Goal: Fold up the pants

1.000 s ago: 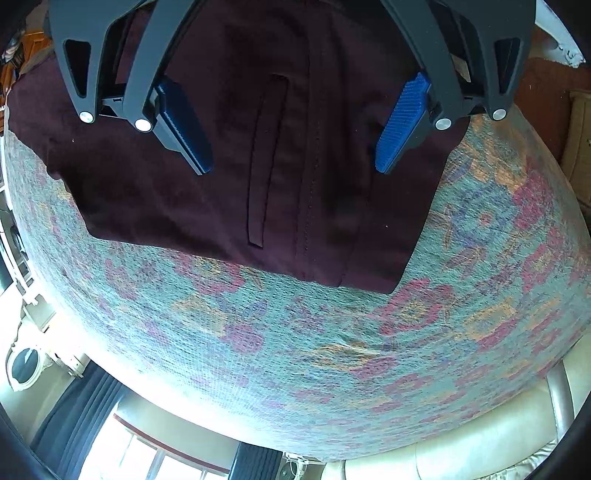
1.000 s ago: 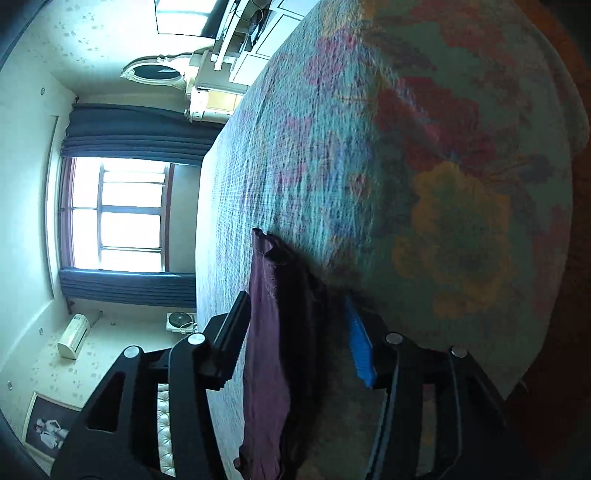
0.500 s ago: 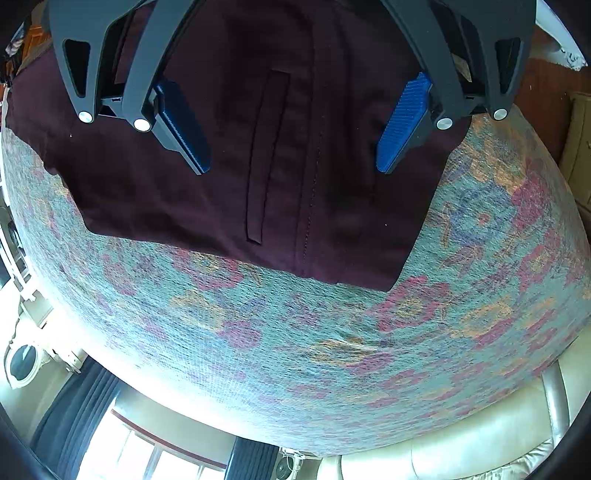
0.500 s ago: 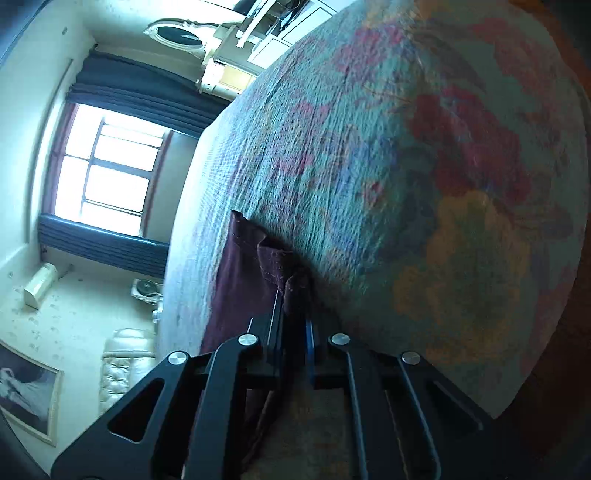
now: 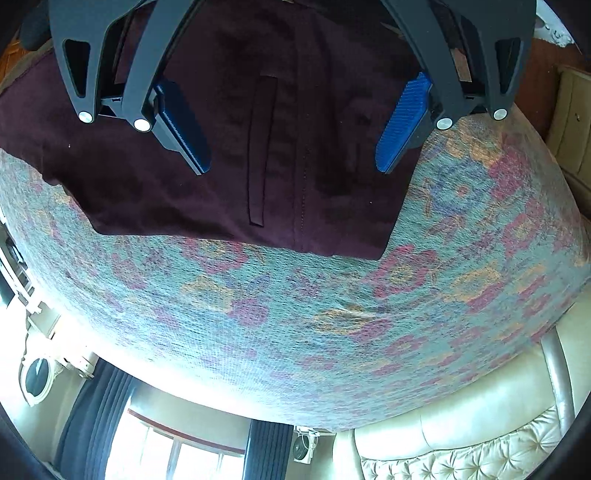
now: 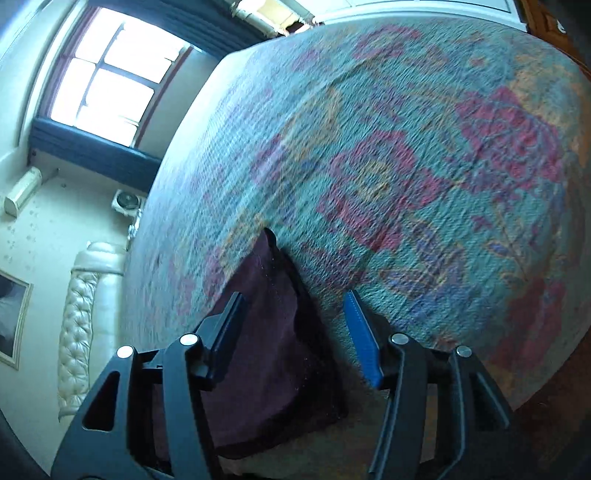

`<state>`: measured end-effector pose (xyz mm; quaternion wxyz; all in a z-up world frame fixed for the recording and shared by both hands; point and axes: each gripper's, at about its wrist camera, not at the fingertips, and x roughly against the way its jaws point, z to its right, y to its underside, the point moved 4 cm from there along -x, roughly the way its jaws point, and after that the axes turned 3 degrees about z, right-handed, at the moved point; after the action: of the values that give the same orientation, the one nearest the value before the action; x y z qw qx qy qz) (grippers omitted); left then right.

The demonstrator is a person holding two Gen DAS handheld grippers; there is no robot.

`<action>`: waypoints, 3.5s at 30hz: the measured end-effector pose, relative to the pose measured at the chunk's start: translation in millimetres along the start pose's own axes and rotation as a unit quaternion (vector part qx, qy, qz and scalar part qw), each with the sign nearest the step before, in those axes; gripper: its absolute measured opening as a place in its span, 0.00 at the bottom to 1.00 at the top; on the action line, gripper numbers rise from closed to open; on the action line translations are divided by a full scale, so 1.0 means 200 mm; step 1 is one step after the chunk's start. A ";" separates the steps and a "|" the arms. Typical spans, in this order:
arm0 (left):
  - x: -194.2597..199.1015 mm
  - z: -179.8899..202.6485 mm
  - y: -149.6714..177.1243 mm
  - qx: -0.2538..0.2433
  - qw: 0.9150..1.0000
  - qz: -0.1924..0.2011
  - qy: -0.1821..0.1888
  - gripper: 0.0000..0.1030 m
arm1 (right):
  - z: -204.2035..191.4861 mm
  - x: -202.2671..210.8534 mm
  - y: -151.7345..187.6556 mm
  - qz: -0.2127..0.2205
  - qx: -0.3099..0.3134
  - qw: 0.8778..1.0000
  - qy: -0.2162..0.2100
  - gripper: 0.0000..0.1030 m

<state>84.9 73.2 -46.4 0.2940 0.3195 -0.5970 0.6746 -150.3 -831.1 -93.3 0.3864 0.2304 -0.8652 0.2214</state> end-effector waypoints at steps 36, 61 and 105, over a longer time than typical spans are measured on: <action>-0.10 -0.20 0.07 0.029 0.998 -0.051 0.012 0.88 | -1.66 0.16 0.77 -0.025 0.260 0.962 -0.076 0.09; -0.10 -0.20 0.07 0.030 0.998 -0.052 0.011 0.88 | -1.67 -0.65 1.56 -0.123 0.350 0.928 0.035 0.12; -0.12 -0.24 0.09 0.055 0.997 -0.039 0.024 0.90 | -0.82 -0.57 0.54 -0.115 0.049 0.985 -0.115 0.17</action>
<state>82.1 118.9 -79.9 0.3166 0.3421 -0.5384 0.7020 -50.9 -626.1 -104.6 0.2953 0.3710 -0.8598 0.1894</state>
